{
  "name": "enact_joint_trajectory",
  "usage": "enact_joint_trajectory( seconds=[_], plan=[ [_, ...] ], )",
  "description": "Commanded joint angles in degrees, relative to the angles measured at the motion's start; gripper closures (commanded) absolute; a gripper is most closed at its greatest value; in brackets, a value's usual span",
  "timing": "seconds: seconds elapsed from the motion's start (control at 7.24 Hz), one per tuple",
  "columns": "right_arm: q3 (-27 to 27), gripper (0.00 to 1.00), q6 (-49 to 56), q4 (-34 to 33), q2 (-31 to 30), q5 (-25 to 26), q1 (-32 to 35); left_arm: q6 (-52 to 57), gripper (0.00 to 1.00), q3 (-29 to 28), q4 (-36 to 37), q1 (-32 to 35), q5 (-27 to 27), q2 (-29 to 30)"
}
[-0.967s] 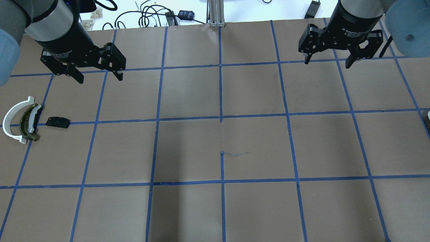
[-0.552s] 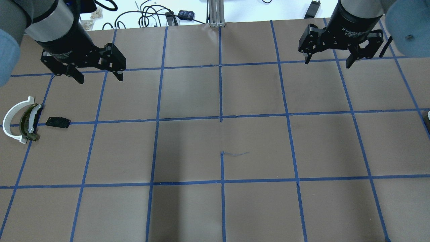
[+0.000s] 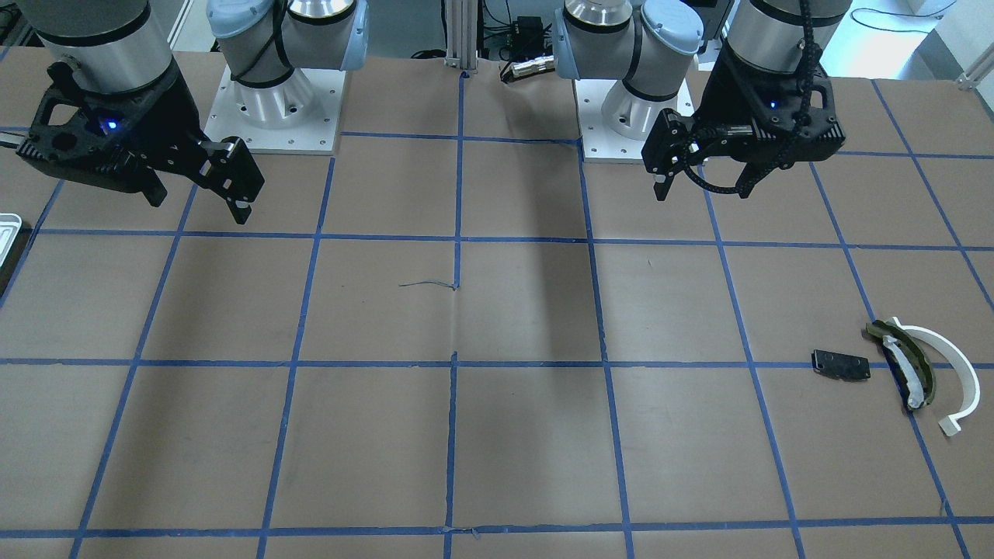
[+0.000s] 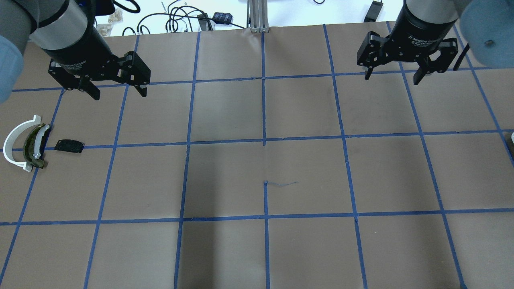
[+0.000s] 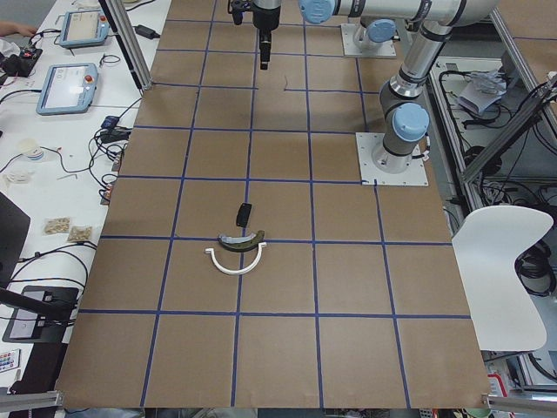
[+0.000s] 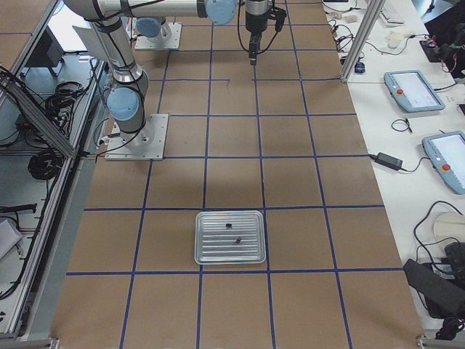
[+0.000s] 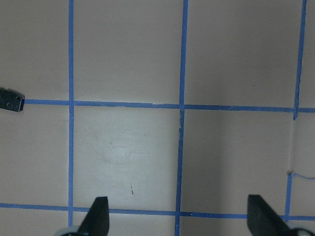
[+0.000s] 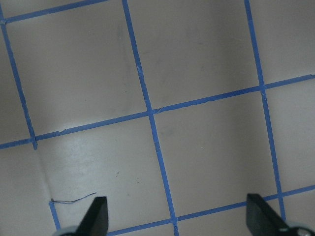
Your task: Place bearing gear from tray to pile
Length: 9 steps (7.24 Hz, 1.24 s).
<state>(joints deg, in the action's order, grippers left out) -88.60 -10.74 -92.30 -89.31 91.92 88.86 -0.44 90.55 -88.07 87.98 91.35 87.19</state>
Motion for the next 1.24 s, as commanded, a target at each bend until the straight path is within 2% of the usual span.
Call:
enact_joint_trajectory(
  seconds=[0.0,0.28,0.41,0.55,0.83,1.1],
  plan=[
    [-0.1,0.0,0.0,0.1,0.0,0.0,0.0,0.0,0.0,0.2,0.0,0.0,0.0,0.0],
    [0.6,0.0,0.4,0.8,0.2,0.3,-1.0,0.0,0.0,0.0,0.0,0.0,0.0,0.0],
    [1.5,0.0,6.4,0.7,0.6,1.6,-2.6,0.0,0.0,0.1,0.0,0.0,0.0,-0.1],
    [2.1,0.0,15.7,1.9,0.7,6.3,-6.8,0.0,0.0,-0.3,0.0,0.0,-0.1,0.0],
    [1.3,0.0,34.3,2.2,0.6,6.1,-20.0,0.0,0.0,0.0,0.0,0.0,-0.1,0.0],
    [0.7,0.0,48.0,1.2,3.9,5.8,-31.5,0.0,0.0,0.1,0.0,0.0,-0.1,-0.1]
  ],
)
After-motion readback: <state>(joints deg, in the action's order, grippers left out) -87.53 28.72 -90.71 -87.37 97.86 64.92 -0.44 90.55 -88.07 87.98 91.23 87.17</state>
